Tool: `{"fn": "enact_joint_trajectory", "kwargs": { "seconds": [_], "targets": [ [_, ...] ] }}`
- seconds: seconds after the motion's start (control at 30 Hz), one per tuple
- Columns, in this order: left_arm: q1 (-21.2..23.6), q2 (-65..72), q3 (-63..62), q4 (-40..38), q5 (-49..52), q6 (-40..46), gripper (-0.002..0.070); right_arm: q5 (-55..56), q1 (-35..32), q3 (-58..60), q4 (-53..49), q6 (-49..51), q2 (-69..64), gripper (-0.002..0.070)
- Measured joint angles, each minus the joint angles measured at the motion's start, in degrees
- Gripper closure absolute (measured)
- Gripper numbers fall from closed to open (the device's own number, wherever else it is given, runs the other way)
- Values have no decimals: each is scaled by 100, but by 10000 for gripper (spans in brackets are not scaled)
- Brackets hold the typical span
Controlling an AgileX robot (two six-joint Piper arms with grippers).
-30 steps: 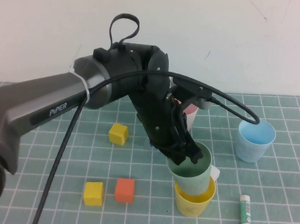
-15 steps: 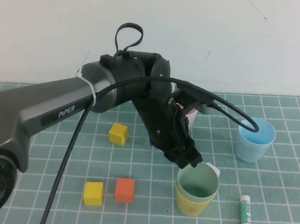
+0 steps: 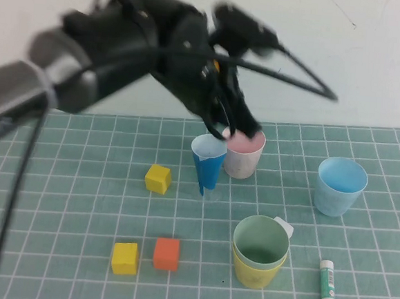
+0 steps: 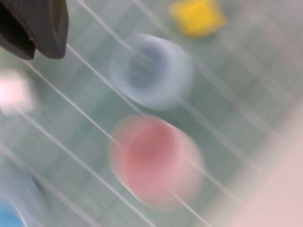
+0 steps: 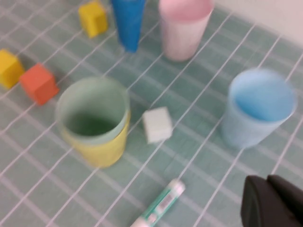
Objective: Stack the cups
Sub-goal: Pick up the blue cup
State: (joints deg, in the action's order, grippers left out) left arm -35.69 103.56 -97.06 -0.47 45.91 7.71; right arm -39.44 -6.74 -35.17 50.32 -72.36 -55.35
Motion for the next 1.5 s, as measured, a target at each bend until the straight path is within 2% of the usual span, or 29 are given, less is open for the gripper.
{"fn": "enact_joint_trajectory", "kwargs": {
  "seconds": [0.13,0.37,0.47,0.63,0.7,0.8,0.97,1.1,1.2,1.3,1.43,1.5],
  "targets": [
    [0,-888,-10,1202,-344,-816,668,-34,0,-900,0,0,-827,679],
    [0,-2403,564,2013,-464,-1428,673,-283,0,-2338,9,0,-2680,659],
    [0,-3077,1307,2400,-611,-1802,673,-292,0,-2780,9,0,-3380,592],
    [0,-4028,2521,2926,-624,-2331,673,-527,95,-3463,-95,0,-4381,358],
    [0,-4351,2960,3074,-634,-2448,673,-572,219,-3725,-226,27,-4745,300],
    [0,-4757,3567,3150,-679,-2500,673,-561,496,-4100,-703,204,-5317,263],
    [0,-5244,4082,3158,-681,-2615,673,-415,695,-4618,-1608,759,-5911,251],
    [0,-5358,4200,3173,-694,-2634,674,-369,695,-4786,-1803,925,-6189,251],
    [0,-5358,4215,3173,-704,-2696,674,-369,695,-4807,-1831,962,-6362,301],
    [0,-5358,4215,3173,-729,-2758,675,-344,695,-4827,-1831,962,-6485,411],
    [0,-5358,4215,3173,-729,-2767,675,-298,695,-5076,-1835,962,-6610,605],
    [0,-5358,4215,3173,-678,-2767,675,-422,708,-5350,-1835,966,-6615,643]
  ]
}}
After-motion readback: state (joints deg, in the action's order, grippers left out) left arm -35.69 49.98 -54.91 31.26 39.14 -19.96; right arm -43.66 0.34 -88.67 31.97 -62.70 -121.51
